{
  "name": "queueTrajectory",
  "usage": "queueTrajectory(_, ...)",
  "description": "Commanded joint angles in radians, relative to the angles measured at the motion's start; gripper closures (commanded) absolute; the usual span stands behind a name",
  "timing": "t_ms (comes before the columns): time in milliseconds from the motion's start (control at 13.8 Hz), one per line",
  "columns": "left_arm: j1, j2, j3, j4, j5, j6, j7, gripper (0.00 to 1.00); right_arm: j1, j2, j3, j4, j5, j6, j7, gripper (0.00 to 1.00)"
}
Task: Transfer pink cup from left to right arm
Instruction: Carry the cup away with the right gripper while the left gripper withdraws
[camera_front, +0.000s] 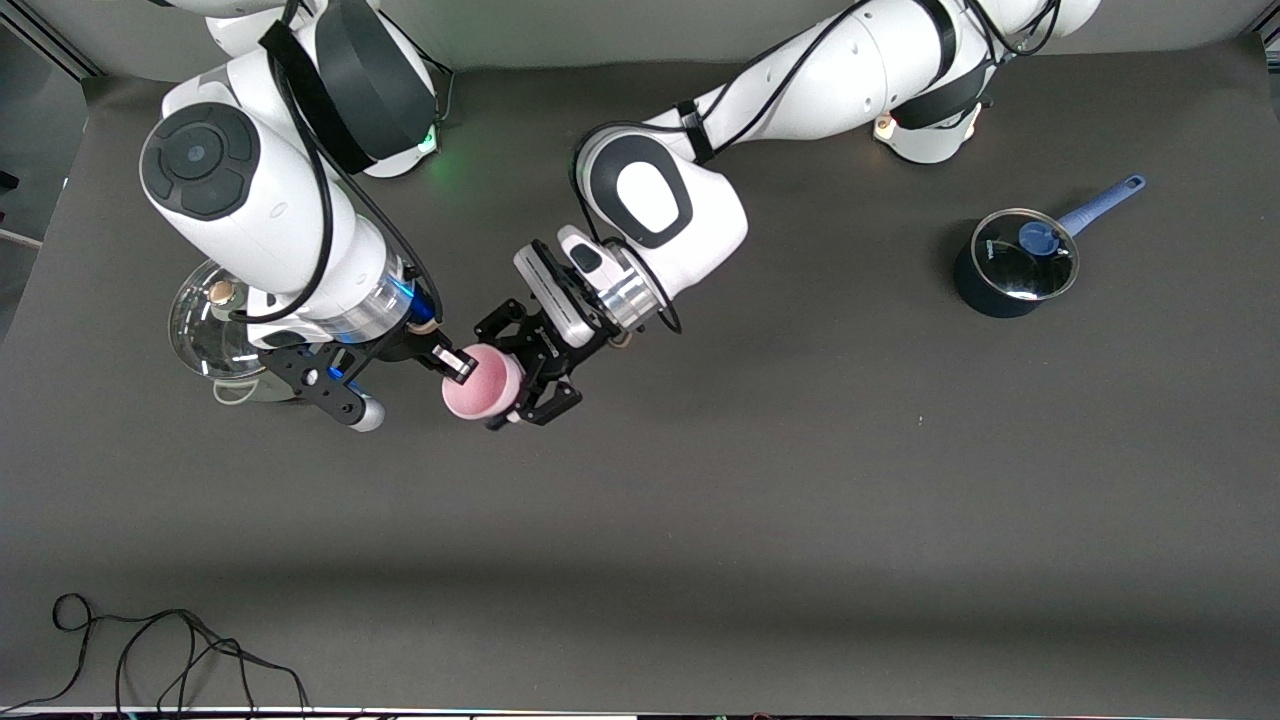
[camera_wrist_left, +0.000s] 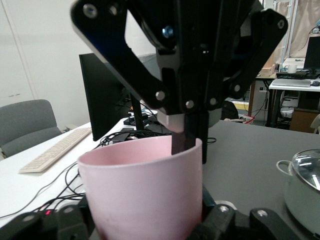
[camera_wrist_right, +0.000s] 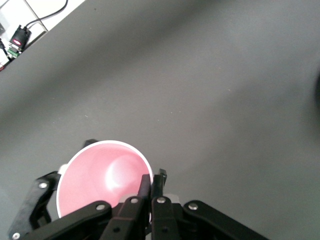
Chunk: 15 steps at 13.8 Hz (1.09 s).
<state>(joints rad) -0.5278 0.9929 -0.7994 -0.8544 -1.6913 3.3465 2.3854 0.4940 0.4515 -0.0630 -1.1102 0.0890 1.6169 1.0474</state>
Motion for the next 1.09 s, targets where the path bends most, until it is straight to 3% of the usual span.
queueTrajectory(0,0.014,-0.039,0.037,-0.005,0.028,0.022,-0.073,0.00,0.003,0.012,-0.014,0.018,-0.009,-0.048,0.005,1.00)
queueTrajectory(145,0.060,-0.057,0.042,-0.047,0.059,0.010,-0.069,0.00,-0.008,0.018,-0.020,0.027,-0.012,-0.037,0.000,1.00)
queueTrajectory(291,0.156,-0.109,0.028,-0.180,0.091,-0.042,-0.066,0.00,-0.024,0.019,-0.026,0.029,-0.021,-0.011,-0.021,1.00)
queueTrajectory(800,0.513,-0.417,0.032,-0.671,0.108,-0.503,-0.068,0.00,-0.196,0.019,-0.034,0.035,-0.081,0.057,-0.173,1.00)
queueTrajectory(1018,0.690,-0.540,0.034,-0.846,0.172,-0.759,-0.075,0.00,-0.308,0.012,-0.034,0.030,-0.081,0.058,-0.359,1.00)
